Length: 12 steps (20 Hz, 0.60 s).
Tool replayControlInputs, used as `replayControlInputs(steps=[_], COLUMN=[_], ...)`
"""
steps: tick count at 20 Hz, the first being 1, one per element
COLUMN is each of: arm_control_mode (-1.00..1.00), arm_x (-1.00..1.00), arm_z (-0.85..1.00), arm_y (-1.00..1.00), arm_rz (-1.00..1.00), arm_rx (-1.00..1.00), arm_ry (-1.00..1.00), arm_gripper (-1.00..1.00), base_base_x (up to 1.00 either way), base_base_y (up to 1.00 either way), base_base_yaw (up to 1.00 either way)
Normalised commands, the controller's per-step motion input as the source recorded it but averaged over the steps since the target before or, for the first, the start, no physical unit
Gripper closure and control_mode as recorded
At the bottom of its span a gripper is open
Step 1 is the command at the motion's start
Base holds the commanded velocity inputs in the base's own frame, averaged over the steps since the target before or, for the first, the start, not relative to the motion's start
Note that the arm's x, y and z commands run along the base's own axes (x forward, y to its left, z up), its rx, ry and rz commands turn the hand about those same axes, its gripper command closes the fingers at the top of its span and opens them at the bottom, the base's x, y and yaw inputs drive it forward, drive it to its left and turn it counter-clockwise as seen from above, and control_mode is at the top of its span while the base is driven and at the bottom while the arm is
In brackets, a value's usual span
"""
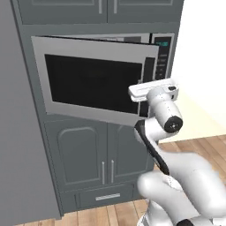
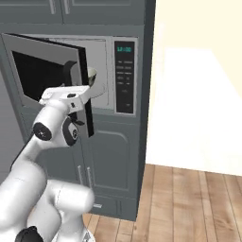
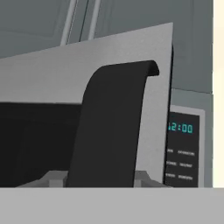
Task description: The microwave is finished heating the shrimp and lemon wedge. Take the bowl containing the food and place it on the dining counter.
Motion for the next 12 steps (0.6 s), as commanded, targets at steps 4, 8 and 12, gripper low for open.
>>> replayControlInputs(steps=[4, 8, 12], arm_control_mode=[-1.0, -1.0, -1.0], arm_x=[-1.0, -1.0, -1.0], arm_z=[0.52, 0.37, -0.16], arm_y=[0.81, 0.97, 0.12], arm_rz=[-0.21, -0.22, 0.1], arm_rx=[0.0, 0.0, -0.02], arm_ry=[0.0, 0.0, -0.04], arm_gripper=[1.0, -1.0, -1.0], base_base_x=[0.0, 0.0, 0.0], base_base_y=[0.0, 0.0, 0.0], base_base_yaw=[0.0, 0.0, 0.0])
